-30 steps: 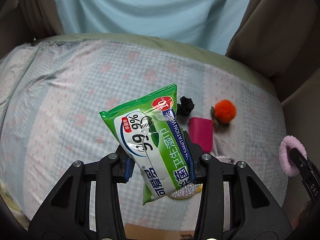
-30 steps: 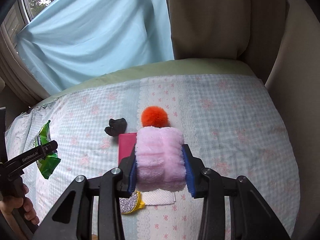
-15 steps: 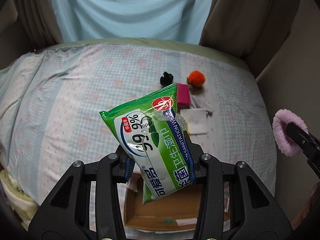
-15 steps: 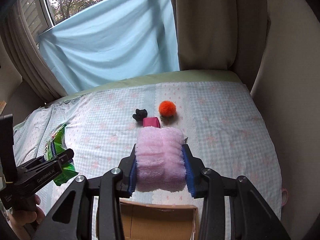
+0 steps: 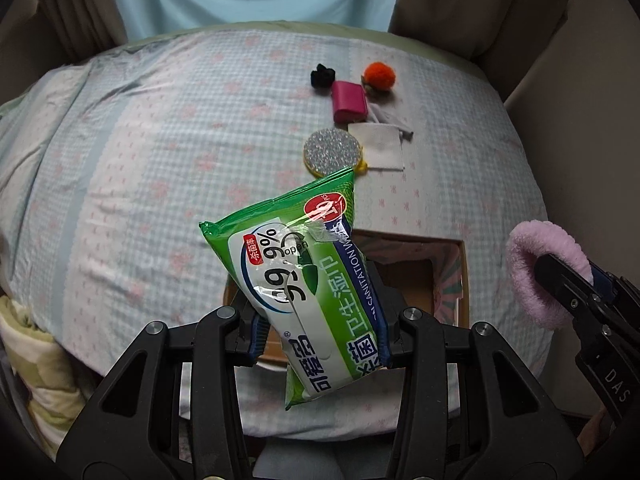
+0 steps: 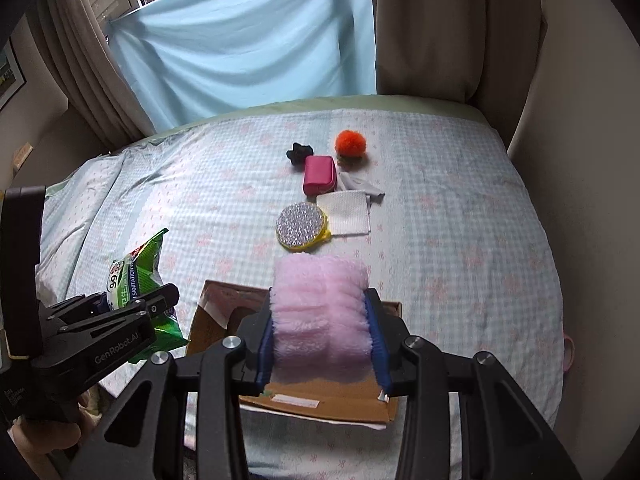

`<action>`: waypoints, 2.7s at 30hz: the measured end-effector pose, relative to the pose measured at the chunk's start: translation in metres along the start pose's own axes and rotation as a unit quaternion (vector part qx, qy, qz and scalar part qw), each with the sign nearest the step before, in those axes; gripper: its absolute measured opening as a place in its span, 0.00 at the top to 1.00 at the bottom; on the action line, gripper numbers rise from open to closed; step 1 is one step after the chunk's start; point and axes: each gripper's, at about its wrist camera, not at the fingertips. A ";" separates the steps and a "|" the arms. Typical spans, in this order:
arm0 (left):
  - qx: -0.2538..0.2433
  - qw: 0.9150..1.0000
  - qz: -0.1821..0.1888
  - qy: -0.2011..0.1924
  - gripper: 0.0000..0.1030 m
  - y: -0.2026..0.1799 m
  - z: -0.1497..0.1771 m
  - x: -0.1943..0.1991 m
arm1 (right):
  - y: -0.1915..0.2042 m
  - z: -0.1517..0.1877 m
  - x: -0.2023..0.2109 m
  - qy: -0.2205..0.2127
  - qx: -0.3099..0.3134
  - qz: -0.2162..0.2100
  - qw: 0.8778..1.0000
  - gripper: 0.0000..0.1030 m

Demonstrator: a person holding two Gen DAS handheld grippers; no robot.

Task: Organize soft objects
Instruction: 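Carry the wipes pack and pink wristband over the cardboard box with both tools, then open both tools to drop the wipes pack and wristband into the box, then lift both tools away from the box toward the remaining items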

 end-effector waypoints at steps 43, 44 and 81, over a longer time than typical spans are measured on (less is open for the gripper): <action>-0.276 0.949 -0.040 0.149 0.00 -0.034 0.032 -0.216 | -0.017 0.073 -0.238 0.240 -0.029 -0.018 0.970 0.00; -0.275 0.949 -0.042 0.148 0.00 -0.034 0.030 -0.216 | -0.017 0.074 -0.239 0.244 -0.027 -0.016 0.969 0.00; -0.138 0.990 -0.012 0.007 0.00 -0.019 0.040 0.009 | -0.008 0.038 -0.034 0.119 -0.031 0.007 0.992 0.00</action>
Point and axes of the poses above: each gripper's, at about its wrist camera, not at the fingertips, and x roughly against the way its jaws point, y to its left, z to its underside, and after that the axes turned 3 degrees about x, right-handed
